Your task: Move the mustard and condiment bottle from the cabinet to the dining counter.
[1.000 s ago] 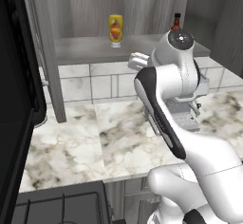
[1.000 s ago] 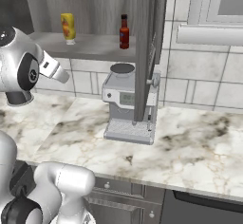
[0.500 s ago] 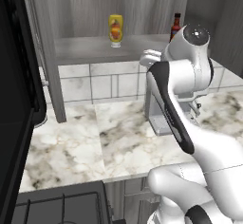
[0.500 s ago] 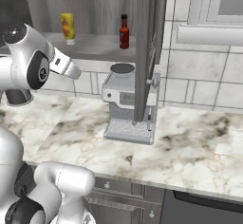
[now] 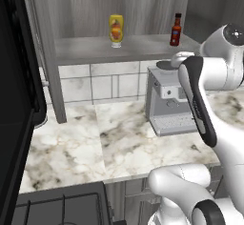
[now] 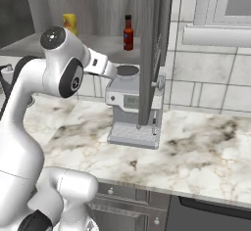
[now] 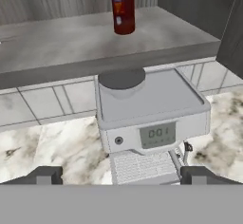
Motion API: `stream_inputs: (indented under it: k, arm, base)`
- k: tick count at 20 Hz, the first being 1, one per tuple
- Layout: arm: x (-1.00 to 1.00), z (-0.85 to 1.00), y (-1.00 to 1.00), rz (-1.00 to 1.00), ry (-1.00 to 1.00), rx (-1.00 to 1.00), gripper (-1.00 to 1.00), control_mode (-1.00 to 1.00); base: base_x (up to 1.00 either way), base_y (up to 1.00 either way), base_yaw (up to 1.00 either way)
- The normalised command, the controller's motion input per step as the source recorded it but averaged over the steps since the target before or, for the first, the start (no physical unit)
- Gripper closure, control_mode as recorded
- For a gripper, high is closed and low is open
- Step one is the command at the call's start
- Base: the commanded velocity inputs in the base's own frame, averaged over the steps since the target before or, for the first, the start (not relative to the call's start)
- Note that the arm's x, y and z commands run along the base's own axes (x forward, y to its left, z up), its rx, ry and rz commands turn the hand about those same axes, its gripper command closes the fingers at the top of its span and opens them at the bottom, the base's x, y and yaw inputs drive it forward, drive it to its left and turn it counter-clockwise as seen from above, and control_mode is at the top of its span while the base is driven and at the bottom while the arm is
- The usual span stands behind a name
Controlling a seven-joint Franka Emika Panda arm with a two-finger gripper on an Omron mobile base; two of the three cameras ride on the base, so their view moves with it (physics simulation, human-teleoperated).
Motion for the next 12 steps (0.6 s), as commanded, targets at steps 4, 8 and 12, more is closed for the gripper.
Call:
stream_inputs:
  k: [4,8,12]
  arm:
    - [0.0,0.08,-0.27,0.02,-0.16,-0.03,-1.0,-1.0]
    - [0.01,0.13,0.0,0.0,-0.08,0.0,-1.0,-1.0]
    - [0.16,0.26,0.0,0.0,0.0,0.0,-1.0,-1.0]
  base:
    - [0.0,0.0,0.0]
    - [0.0,0.0,0.0]
    - [0.0,0.0,0.0]
